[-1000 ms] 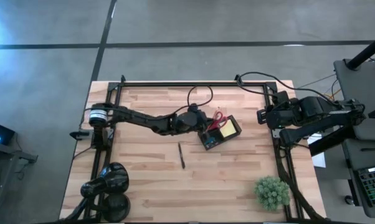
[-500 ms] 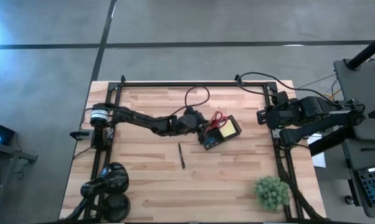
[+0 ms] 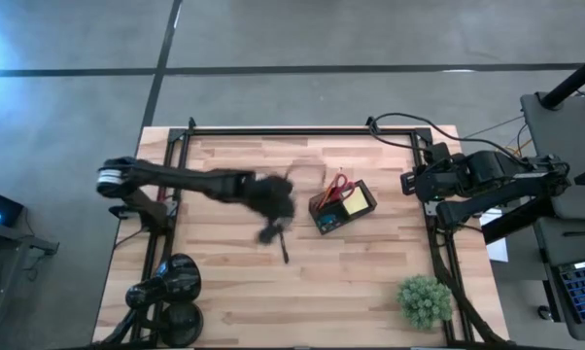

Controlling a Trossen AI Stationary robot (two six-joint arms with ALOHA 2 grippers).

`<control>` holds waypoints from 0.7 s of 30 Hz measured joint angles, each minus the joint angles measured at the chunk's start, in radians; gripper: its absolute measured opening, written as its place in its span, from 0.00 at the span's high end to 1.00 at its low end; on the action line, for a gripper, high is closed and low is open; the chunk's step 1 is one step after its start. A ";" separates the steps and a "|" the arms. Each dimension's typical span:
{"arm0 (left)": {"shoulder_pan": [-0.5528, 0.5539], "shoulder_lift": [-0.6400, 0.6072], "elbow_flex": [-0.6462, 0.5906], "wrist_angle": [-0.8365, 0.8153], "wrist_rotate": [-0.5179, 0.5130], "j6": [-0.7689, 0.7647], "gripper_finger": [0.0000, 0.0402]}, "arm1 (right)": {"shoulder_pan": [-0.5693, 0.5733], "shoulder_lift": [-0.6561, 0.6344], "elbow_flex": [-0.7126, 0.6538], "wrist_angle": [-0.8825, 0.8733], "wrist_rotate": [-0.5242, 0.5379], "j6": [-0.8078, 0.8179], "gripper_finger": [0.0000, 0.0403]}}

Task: Pick and place office supplies into organizer
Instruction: Put the pen into the desk organizer

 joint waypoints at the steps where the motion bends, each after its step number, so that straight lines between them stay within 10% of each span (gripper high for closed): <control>1: -0.024 -0.026 -0.009 -0.104 0.001 0.121 0.50 | 0.000 0.000 0.000 0.000 0.000 -0.009 0.98; 7: -0.114 -0.035 -0.081 -0.252 -0.138 0.715 0.53 | 0.000 0.000 0.000 0.000 0.005 -0.014 0.98; 21: -0.181 0.220 -0.065 -0.079 -0.139 0.749 0.54 | 0.000 0.002 -0.001 0.000 -0.027 0.018 0.98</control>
